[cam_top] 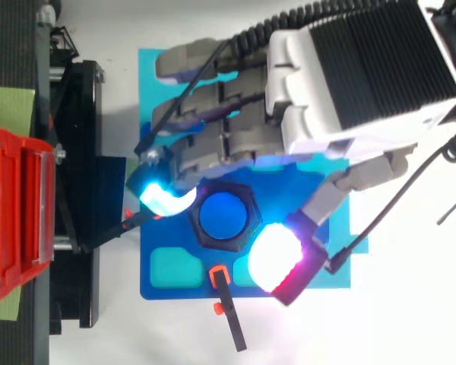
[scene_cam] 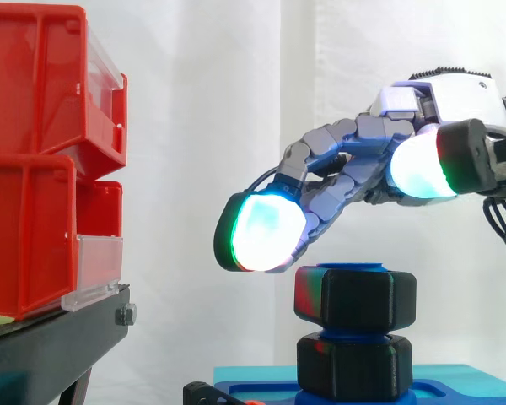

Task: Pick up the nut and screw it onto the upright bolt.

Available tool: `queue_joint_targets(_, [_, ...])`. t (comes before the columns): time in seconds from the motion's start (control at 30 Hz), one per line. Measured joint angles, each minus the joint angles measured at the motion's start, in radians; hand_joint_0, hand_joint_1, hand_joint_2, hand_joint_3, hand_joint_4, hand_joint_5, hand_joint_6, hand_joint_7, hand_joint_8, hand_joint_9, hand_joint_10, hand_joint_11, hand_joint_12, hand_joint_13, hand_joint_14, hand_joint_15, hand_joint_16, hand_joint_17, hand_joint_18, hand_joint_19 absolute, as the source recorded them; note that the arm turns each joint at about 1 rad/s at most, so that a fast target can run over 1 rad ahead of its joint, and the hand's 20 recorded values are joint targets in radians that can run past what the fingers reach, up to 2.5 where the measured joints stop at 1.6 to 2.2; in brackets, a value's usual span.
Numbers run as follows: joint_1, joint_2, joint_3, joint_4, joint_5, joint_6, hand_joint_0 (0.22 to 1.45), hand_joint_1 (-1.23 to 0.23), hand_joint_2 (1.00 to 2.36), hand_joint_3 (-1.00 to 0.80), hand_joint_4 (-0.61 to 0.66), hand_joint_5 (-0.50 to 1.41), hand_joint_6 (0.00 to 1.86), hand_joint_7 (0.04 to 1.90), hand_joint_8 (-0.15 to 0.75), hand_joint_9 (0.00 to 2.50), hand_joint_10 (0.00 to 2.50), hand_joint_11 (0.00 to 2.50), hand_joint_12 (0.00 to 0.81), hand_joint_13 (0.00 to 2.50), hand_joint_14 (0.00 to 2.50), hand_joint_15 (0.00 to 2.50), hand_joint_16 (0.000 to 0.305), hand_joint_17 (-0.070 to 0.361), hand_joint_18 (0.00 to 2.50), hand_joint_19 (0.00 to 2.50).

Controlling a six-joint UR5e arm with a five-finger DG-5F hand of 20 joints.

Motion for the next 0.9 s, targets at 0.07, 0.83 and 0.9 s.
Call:
queue_joint_targets(0.07, [0.007,0.0,-0.005,0.01,0.008,0.008,0.47,-0.3,1.0,-0.5,0.09,-0.17,0.5,0.59,0.225,0.67,0.0,0.0,0.334,0.43,0.0,0.02,0.039,0.087,0.05,0.09])
queue_joint_targets(0.83, [0.026,-0.001,-0.01,0.001,0.026,0.015,0.48,-0.26,1.0,-0.5,0.17,-0.08,0.5,0.93,0.263,0.8,0.0,0.02,0.339,0.58,0.0,0.06,0.033,0.075,0.17,0.06])
queue_joint_targets(0.9, [0.026,-0.001,-0.01,-0.002,0.026,0.015,0.48,-0.26,1.0,-0.5,0.15,-0.07,0.5,0.97,0.264,0.84,0.0,0.03,0.332,0.61,0.0,0.06,0.032,0.072,0.21,0.06])
